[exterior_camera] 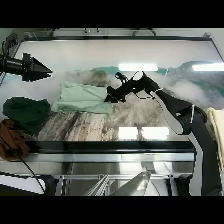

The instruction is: Fold the shirts.

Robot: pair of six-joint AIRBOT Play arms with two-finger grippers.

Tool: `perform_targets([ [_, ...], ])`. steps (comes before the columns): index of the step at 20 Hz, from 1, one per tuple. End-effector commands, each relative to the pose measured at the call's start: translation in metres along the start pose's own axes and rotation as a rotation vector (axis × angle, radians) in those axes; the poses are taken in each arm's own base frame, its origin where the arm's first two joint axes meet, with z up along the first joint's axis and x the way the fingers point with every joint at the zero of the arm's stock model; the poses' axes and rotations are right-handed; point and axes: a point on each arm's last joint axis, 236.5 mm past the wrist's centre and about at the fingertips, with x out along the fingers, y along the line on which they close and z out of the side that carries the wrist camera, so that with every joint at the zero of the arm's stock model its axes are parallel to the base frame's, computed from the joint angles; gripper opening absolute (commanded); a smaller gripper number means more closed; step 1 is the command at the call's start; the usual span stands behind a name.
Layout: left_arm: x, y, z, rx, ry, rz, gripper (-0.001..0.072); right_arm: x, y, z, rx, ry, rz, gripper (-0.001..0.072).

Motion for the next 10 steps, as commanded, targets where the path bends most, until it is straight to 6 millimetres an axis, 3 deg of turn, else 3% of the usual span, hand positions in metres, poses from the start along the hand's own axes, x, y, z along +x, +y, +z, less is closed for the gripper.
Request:
perform_targets([
  [1,0.0,0.0,0.0,0.0,0.001,0.0,0.0291,0.001,0.039,0.005,-0.023,-0.033,0.112,0.0022],
  [3,0.0,0.0,-0.001,0.0,0.004,-0.001,0.029,-0.024,0.065,0.01,-0.078,-0.073,0.119,0.0022],
  [6,0.0,0.0,-0.001,0.0,0.004,-0.001,0.0289,-0.104,0.1,0.02,-0.189,-0.182,0.067,0.0021],
  [7,0.0,0.0,-0.001,0.0,0.004,-0.001,0.0289,-0.145,0.109,0.025,-0.217,-0.246,0.026,0.0021],
  [10,0.0,-0.002,-0.006,0.0,0.025,-0.008,0.0289,-0.292,0.131,0.025,-0.265,-0.498,-0.089,0.0022],
])
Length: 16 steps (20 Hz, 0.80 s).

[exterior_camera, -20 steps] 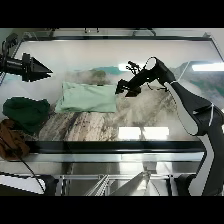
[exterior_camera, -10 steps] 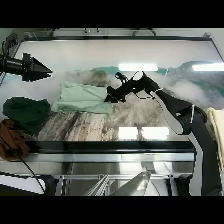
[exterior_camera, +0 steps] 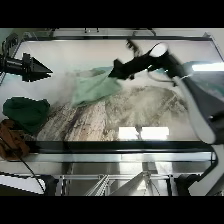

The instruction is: Fold the shirts.

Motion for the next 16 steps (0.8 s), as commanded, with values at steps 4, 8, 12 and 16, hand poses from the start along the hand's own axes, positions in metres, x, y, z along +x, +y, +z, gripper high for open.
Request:
perform_targets([
  [4,0.0,-0.004,-0.012,0.0,0.052,-0.016,0.0289,-0.309,0.027,0.07,-0.083,-0.607,-0.233,0.0022],
  [8,0.0,-0.004,-0.013,0.0,0.053,-0.017,0.0289,-0.45,-0.052,0.057,0.073,-0.831,-0.42,0.0024],
  [12,0.0,-0.004,-0.012,0.0,0.05,-0.016,0.0289,-0.535,-0.178,0.02,0.372,-0.922,-0.52,0.0023],
  [16,0.0,-0.003,-0.01,0.0,0.042,-0.013,0.0288,-0.54,-0.264,-0.058,0.624,-0.741,-0.535,0.0022],
])
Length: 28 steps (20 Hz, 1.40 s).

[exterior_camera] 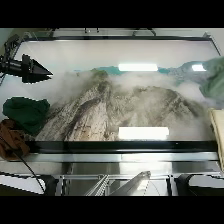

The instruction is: Fold the shirts.

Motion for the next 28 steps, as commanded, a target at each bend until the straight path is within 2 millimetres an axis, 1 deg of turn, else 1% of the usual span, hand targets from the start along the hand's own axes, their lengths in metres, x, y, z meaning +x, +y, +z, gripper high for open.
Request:
perform_targets([
  [1,0.0,0.001,0.003,0.0,-0.012,0.004,0.0289,-0.015,-0.098,-0.027,0.147,0.167,-0.154,0.0022],
  [2,0.0,0.001,0.003,0.0,-0.013,0.004,0.0289,-0.025,-0.118,-0.038,0.169,0.213,-0.223,0.0021],
  [3,0.0,0.001,0.003,0.0,-0.013,0.004,0.0288,-0.036,-0.129,-0.047,0.178,0.249,-0.27,0.0021],
  [4,0.0,0.001,0.003,0.0,-0.013,0.004,0.0289,-0.046,-0.134,-0.057,0.193,0.285,-0.287,0.0021],
  [5,0.0,0.001,0.003,0.0,-0.014,0.004,0.0289,-0.053,-0.134,-0.067,0.208,0.329,-0.284,0.0021],
  [6,0.0,0.001,0.003,0.0,-0.014,0.004,0.0289,-0.06,-0.133,-0.082,0.224,0.398,-0.285,0.0021],
  [7,0.0,0.001,0.003,0.0,-0.013,0.004,0.0289,-0.065,-0.136,-0.092,0.236,0.441,-0.303,0.0021],
  [10,0.0,0.001,0.003,0.0,-0.011,0.004,0.0288,-0.074,-0.128,-0.089,0.355,0.391,-0.346,0.0021],
  [11,0.0,0.001,0.002,0.0,-0.007,0.003,0.0289,-0.08,-0.133,-0.089,0.373,0.376,-0.392,0.0022],
  [12,0.0,0.0,0.001,0.0,-0.001,0.001,0.0289,-0.09,-0.144,-0.09,0.371,0.36,-0.472,0.0021],
  [13,0.001,0.0,0.0,0.001,0.0,0.001,0.0289,-0.111,-0.166,-0.093,0.366,0.337,-0.617,0.0021],
  [15,0.001,0.0,0.0,0.001,-0.001,0.001,0.0289,-0.158,-0.202,-0.108,0.359,0.326,-0.877,0.0021],
  [16,0.001,0.0,0.001,0.001,-0.002,0.001,0.0289,-0.185,-0.221,-0.121,0.365,0.346,-1.007,0.002],
  [17,0.002,0.0,0.001,0.002,-0.002,0.002,0.0289,-0.207,-0.237,-0.138,0.388,0.376,-1.107,0.002],
  [18,0.002,0.0,0.001,0.002,-0.003,0.002,0.0288,-0.218,-0.251,-0.158,0.428,0.42,-1.158,0.002],
  [19,0.002,-0.001,0.001,0.004,-0.001,0.002,0.0289,-0.217,-0.264,-0.178,0.461,0.458,-1.162,0.0021],
  [20,0.003,-0.001,0.001,0.004,0.001,0.001,0.0289,-0.214,-0.279,-0.193,0.475,0.481,-1.167,0.0021],
  [21,0.003,-0.001,0.001,0.005,0.002,0.001,0.0289,-0.206,-0.295,-0.205,0.472,0.495,-1.166,0.0021],
  [23,0.003,-0.002,0.0,0.004,0.004,0.0,0.0289,-0.185,-0.326,-0.223,0.428,0.494,-1.157,0.0021],
  [24,0.003,-0.002,0.0,0.004,0.004,0.0,0.0289,-0.173,-0.338,-0.228,0.401,0.477,-1.147,0.0022],
  [25,0.003,-0.001,0.0,0.004,0.004,0.0,0.0289,-0.16,-0.348,-0.234,0.378,0.465,-1.128,0.0022],
  [26,0.003,-0.002,0.0,0.005,0.004,0.0,0.0289,-0.15,-0.353,-0.242,0.369,0.469,-1.109,0.0035],
  [27,0.003,-0.001,0.001,0.004,0.0,0.001,0.0289,-0.145,-0.356,-0.25,0.368,0.48,-1.104,0.0185],
  [28,0.003,-0.001,0.003,0.004,-0.007,0.004,0.0289,-0.143,-0.359,-0.254,0.371,0.494,-1.104,0.0442],
])
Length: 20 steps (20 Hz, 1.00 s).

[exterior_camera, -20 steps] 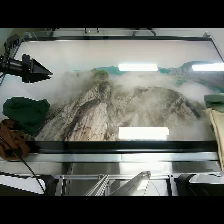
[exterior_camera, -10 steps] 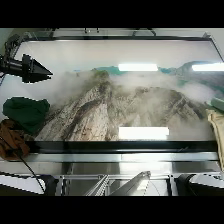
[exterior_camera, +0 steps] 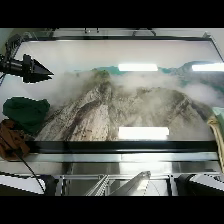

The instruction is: Fold the shirts.

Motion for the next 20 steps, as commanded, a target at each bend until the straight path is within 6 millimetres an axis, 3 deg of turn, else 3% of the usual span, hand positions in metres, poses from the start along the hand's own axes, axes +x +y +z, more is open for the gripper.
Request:
perform_targets([
  [1,0.0,0.001,0.003,0.0,-0.014,0.005,0.0289,0.031,0.004,0.002,-0.029,-0.023,-0.004,0.0523],
  [3,0.0,0.001,0.005,0.001,-0.019,0.005,0.0289,0.019,0.004,0.004,-0.013,-0.022,-0.002,0.0523],
  [5,0.0,0.002,0.006,0.001,-0.023,0.007,0.0289,-0.009,0.014,0.011,0.0,-0.036,0.037,0.0522],
  [9,0.0,0.001,0.006,0.0,-0.024,0.006,0.0289,-0.112,0.067,0.032,0.012,-0.155,0.246,0.0521],
  [12,0.0,0.001,0.003,0.0,-0.014,0.003,0.0289,-0.189,0.092,0.035,-0.051,-0.295,0.316,0.0521],
  [13,0.0,0.0,0.001,0.0,-0.004,0.0,0.0287,-0.206,0.104,0.033,-0.081,-0.325,0.347,0.0512],
  [14,0.0,0.0,0.001,0.0,-0.003,-0.001,0.0285,-0.219,0.121,0.027,-0.121,-0.34,0.397,0.044],
  [16,-0.002,-0.003,0.001,0.012,-0.008,0.002,0.0001,-0.234,0.168,0.002,-0.23,-0.32,0.514,0.0021],
  [20,-0.023,-0.038,0.001,0.117,-0.099,0.046,0.0,-0.255,0.256,-0.066,-0.568,-0.364,0.604,0.0021],
])
